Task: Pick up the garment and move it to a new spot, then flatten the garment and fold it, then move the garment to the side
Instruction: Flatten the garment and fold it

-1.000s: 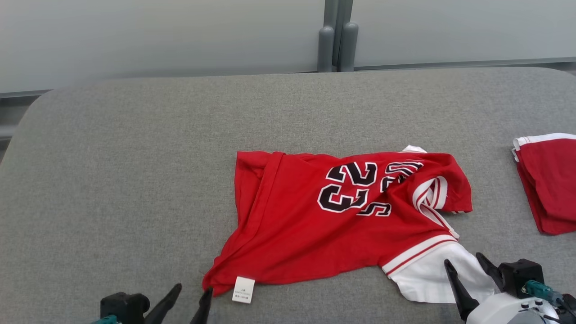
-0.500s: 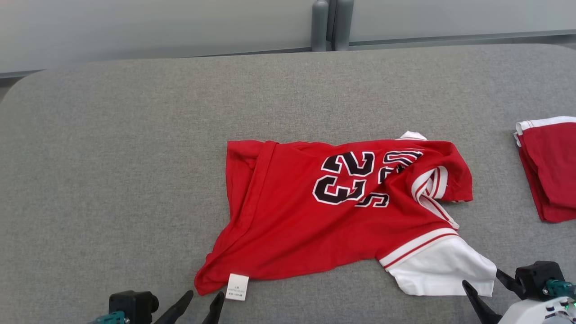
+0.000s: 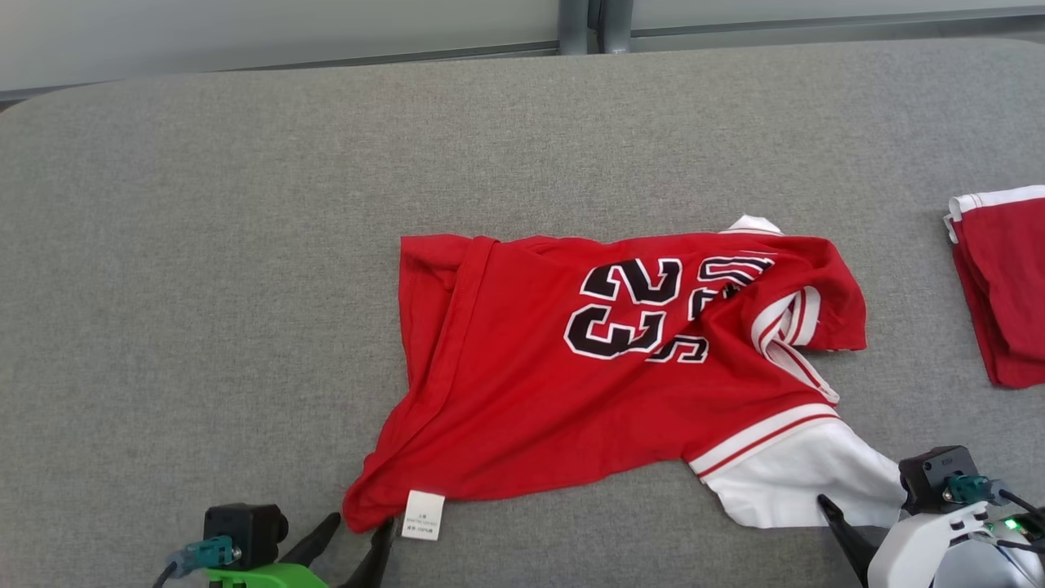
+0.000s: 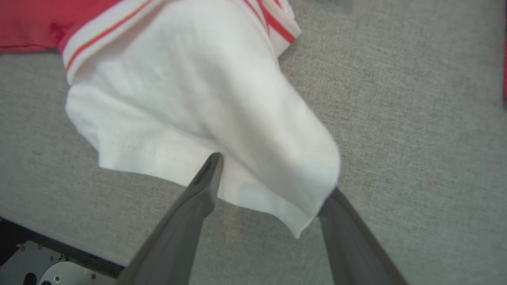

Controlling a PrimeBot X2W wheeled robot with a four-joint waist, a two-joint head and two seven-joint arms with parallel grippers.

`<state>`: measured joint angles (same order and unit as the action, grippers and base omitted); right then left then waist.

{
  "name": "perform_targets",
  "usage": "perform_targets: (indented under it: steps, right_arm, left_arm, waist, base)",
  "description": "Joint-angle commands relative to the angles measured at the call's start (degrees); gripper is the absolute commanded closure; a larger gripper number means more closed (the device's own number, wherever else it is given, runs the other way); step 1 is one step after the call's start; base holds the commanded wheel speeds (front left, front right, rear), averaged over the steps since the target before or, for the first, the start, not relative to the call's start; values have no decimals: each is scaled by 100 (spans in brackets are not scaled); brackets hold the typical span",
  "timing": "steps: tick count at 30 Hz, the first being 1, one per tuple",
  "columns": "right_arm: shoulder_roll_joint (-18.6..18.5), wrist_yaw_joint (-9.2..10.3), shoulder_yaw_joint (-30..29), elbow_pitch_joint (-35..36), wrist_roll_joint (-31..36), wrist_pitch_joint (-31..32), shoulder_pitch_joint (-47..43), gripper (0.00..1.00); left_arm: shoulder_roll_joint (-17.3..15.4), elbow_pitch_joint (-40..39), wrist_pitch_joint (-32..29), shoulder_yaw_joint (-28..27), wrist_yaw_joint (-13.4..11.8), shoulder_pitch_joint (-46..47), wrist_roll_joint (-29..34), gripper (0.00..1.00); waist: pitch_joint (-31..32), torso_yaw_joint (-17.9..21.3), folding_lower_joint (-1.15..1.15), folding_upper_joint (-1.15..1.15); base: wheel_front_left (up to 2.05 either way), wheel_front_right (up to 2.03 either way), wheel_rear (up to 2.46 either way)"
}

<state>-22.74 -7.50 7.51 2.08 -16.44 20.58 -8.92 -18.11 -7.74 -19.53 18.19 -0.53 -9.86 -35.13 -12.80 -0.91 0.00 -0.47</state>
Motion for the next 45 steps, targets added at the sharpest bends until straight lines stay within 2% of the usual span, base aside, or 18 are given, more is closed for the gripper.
perform_targets:
  steps: [1, 10, 11, 12, 13, 16, 17, 19, 22, 24, 27, 31, 35, 38, 42, 45]
  right_arm:
    - [6, 2, 36, -61, -20, -63, 97, 0]
    - [63, 2, 292, -374, -172, -245, 242, 0]
    - [158, 1, 303, -438, -315, -282, 270, 25]
    - [175, -2, 372, -492, -407, -294, 290, 84]
    - [177, -2, 455, -554, -551, -320, 304, 100]
    - [242, 0, 510, -667, -1212, -306, 316, 100]
    - [242, 0, 510, -667, -1212, -306, 316, 100]
    - [301, -1, 439, -450, -1923, -290, 407, 100]
    - [280, -1, 88, 313, -3459, -82, 592, 100]
    - [109, 0, -345, 881, -4436, 245, 668, 100]
    - [-261, -1, -1182, 1542, -5490, 851, 876, 100]
    - [-700, -1, -2282, 1673, -6398, 1531, 1435, 100]
    - [-910, -1, -2949, 1185, -6885, 1752, 2504, 100]
    - [-947, 1, -3050, 691, -7073, 1624, 3667, 100]
    - [-792, 5, -2747, -150, -6999, 1283, 5512, 100]
    - [-464, 6, -2568, -1018, -6458, 710, 7015, 100]
  left_arm:
    - [9, 88, 49, -30, -33, 142, 51, 0]
    - [183, 738, 322, -56, -8, 478, 52, 0]
    - [208, 794, 300, -26, 24, 469, -4, 53]
    - [239, 823, 274, -8, 71, 472, -65, 74]
    - [263, 854, 231, 7, 130, 464, -166, 100]
    - [293, 746, 71, -33, 318, 398, -546, 100]
    - [293, 746, 71, -33, 318, 398, -546, 100]
    - [264, 522, -123, -87, 453, 330, -931, 100]
    - [172, -195, -604, -217, 620, 211, -1833, 100]
    - [28, -779, -945, -384, 676, 144, -2503, 100]
    - [-142, -1687, -1412, -761, 670, 59, -3652, 100]
    - [-306, -2529, -1758, -1347, 443, 249, -4826, 100]
    - [-274, -3042, -1920, -1864, 85, 684, -5938, 100]
    - [-158, -3253, -1847, -2229, -357, 1307, -6694, 100]
    - [-93, -3094, -1650, -2449, -1288, 2445, -7320, 100]
    - [-187, -2738, -1404, -2420, -1905, 3308, -7236, 100]
  waist:
    - [-30, 4, 0, 47]
    - [-53, 116, 0, 47]
    - [-47, 131, 0, 47]
    - [-40, 139, 0, 47]
    - [-32, 144, 0, 47]
    - [10, 153, 0, 47]
    - [10, 153, 0, 47]
    - [43, 179, 0, 47]
    - [102, 257, 0, 47]
    - [173, 321, 0, 47]
    - [286, 405, 0, 47]
    - [362, 482, 0, 47]
    - [382, 500, 0, 47]
    - [340, 493, 0, 47]
    - [156, 458, 0, 47]
    - [5, 418, 0, 47]
  base:
    - [0, 0, 0]
    - [0, 0, 0]
    - [0, 0, 0]
    - [0, 0, 0]
    - [0, 0, 0]
    - [0, 0, 0]
    - [0, 0, 0]
    - [0, 0, 0]
    - [0, 0, 0]
    - [0, 0, 0]
    - [0, 0, 0]
    - [0, 0, 0]
    - [0, 0, 0]
    - [0, 0, 0]
    - [0, 0, 0]
    - [0, 0, 0]
